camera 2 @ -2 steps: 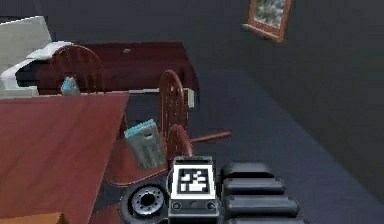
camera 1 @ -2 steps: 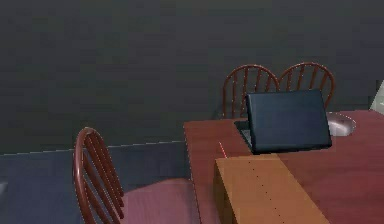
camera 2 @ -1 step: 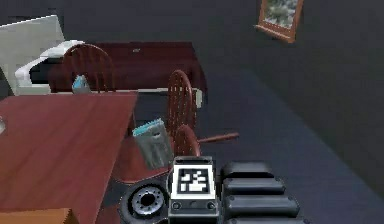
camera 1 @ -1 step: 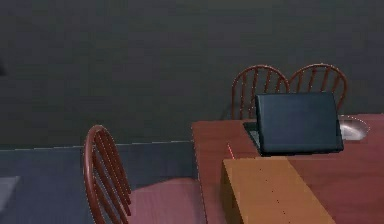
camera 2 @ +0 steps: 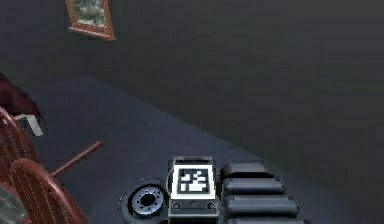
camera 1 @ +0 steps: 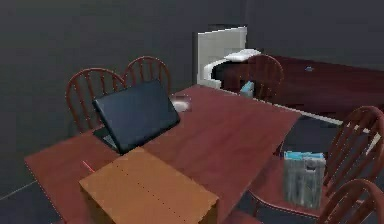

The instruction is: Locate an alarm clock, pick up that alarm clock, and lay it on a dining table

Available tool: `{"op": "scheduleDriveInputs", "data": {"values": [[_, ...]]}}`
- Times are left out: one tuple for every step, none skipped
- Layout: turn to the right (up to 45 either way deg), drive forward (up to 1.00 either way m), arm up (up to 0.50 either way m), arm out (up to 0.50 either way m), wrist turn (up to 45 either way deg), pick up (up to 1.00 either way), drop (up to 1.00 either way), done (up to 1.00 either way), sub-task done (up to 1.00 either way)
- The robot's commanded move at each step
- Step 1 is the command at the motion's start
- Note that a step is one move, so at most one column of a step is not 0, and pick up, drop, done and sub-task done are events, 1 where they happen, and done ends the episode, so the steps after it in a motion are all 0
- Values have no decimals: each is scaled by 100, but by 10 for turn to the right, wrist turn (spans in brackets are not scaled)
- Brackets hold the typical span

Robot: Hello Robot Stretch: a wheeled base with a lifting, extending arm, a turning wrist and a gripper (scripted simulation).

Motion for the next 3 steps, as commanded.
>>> {"op": "scheduleDriveInputs", "data": {"values": [[-450, 0, 0, 0, 0, 0, 0, 0, 0], [-330, 0, 0, 0, 0, 0, 0, 0, 0], [0, 15, 0, 0, 0, 0, 0, 0, 0]]}}
